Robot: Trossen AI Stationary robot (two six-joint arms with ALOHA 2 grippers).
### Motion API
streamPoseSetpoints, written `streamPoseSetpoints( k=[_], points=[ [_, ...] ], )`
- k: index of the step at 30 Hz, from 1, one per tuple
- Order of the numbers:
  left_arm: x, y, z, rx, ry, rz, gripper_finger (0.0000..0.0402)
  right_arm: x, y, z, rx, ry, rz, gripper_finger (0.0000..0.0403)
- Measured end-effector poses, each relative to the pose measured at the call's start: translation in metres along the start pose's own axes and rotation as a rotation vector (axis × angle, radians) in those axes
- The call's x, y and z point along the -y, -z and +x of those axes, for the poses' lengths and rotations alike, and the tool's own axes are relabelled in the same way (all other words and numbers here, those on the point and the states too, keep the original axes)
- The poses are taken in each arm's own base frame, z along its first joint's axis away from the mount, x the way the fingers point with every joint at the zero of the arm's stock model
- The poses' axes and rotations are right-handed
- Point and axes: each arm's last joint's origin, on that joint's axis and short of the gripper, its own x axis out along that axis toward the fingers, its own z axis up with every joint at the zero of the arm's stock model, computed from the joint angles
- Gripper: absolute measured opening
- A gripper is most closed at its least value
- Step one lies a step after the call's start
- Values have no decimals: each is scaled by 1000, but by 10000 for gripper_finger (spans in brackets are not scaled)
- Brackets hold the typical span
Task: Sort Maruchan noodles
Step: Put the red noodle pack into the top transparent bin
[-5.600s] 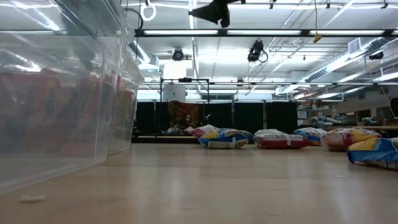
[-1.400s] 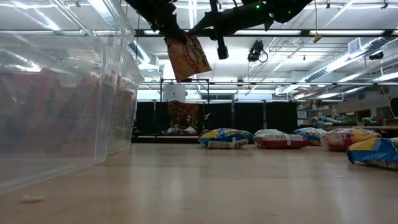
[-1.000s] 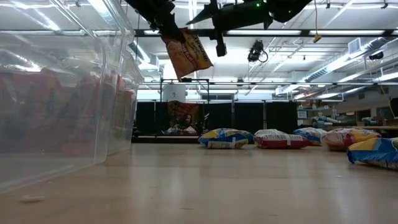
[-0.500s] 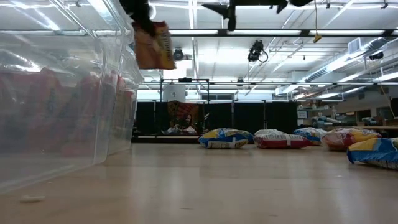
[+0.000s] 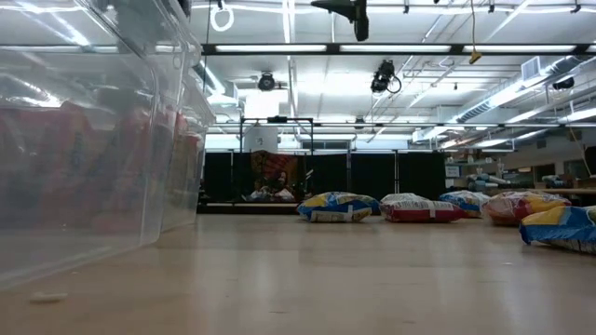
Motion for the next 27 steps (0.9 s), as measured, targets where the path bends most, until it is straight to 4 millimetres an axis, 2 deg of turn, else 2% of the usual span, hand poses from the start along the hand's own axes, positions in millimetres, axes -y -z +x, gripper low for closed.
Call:
streamPoseSetpoints(
  k=[3, 8, 17, 21, 27],
  points=[
    [9, 13, 24, -48, 39, -1, 9, -3, 10, 1, -58, 14, 3, 238],
    [18, 19, 66, 74, -26, 3, 9, -10, 19, 4, -67, 35, -3, 238],
    [39, 35, 138, 11, 1, 98, 9, -12, 21, 4, -60, 43, 2, 238],
    [44, 40, 151, -5, 19, 99, 9, -12, 21, 4, -60, 42, 2, 237],
    [42, 44, 155, -15, 16, 62, 22, -9, 18, 4, -47, 58, -13, 237]
  ],
)
